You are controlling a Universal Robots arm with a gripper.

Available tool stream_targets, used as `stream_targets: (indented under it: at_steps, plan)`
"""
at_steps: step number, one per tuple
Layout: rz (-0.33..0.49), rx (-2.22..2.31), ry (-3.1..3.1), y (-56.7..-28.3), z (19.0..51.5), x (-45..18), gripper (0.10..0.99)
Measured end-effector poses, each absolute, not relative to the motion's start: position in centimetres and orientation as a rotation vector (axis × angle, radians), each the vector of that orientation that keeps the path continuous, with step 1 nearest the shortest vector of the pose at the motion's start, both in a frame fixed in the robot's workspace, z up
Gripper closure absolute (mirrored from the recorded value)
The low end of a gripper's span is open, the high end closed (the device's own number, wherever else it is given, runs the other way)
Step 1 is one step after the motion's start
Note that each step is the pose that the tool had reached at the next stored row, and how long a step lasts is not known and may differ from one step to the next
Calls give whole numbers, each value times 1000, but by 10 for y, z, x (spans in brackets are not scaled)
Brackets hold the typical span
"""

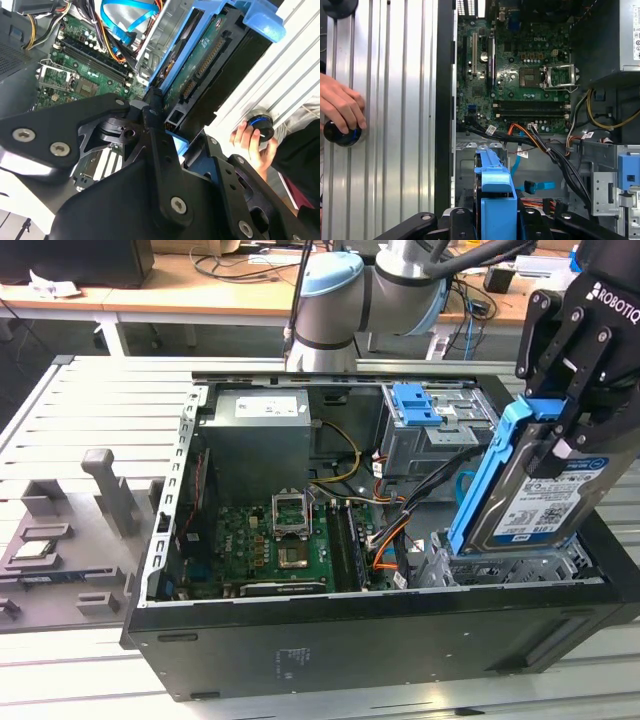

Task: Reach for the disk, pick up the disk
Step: 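Pick up the disk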

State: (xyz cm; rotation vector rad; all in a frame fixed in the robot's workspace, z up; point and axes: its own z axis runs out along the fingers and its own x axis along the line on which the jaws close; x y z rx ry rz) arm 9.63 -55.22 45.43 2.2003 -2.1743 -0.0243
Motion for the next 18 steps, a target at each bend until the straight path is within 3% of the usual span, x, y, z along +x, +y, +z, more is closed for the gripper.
stream_targets:
  at_steps: [18]
  plan:
    - [-24,2200,-2174,-538,443,98,718]
